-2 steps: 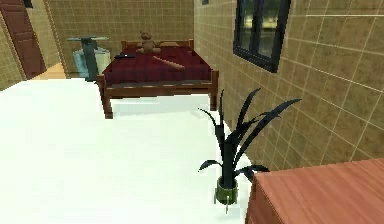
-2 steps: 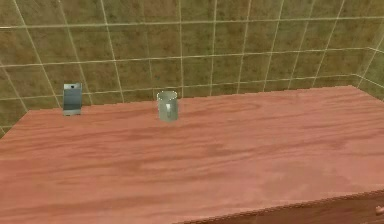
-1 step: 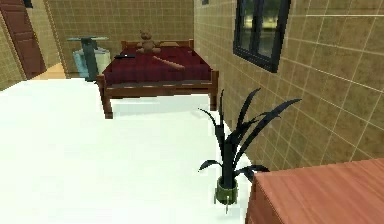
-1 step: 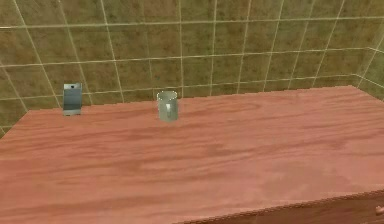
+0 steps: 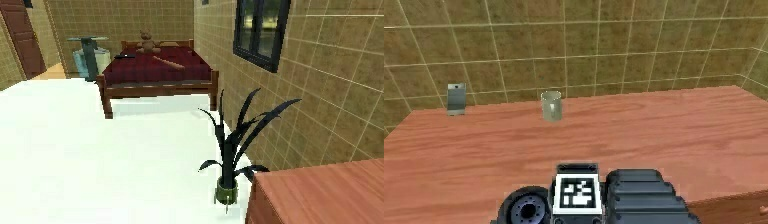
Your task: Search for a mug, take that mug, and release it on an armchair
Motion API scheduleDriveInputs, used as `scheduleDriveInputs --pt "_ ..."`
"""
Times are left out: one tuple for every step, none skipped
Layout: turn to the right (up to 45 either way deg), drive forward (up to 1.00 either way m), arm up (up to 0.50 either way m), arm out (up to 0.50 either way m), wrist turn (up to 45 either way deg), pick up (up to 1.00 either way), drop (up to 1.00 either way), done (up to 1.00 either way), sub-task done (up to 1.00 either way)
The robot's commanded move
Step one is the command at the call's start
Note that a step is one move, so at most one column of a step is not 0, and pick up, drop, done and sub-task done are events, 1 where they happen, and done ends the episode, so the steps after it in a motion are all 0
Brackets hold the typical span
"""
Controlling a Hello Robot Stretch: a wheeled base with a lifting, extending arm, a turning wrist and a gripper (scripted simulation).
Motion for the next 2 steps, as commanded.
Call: scheduleDriveInputs --pt "0.0 0.0 0.0 0.32 0.0 0.0 0.0 0.0 0.0" --pt "0.0 0.0 0.0 0.0 45.0 0.0 0.0 0.0 0.0"
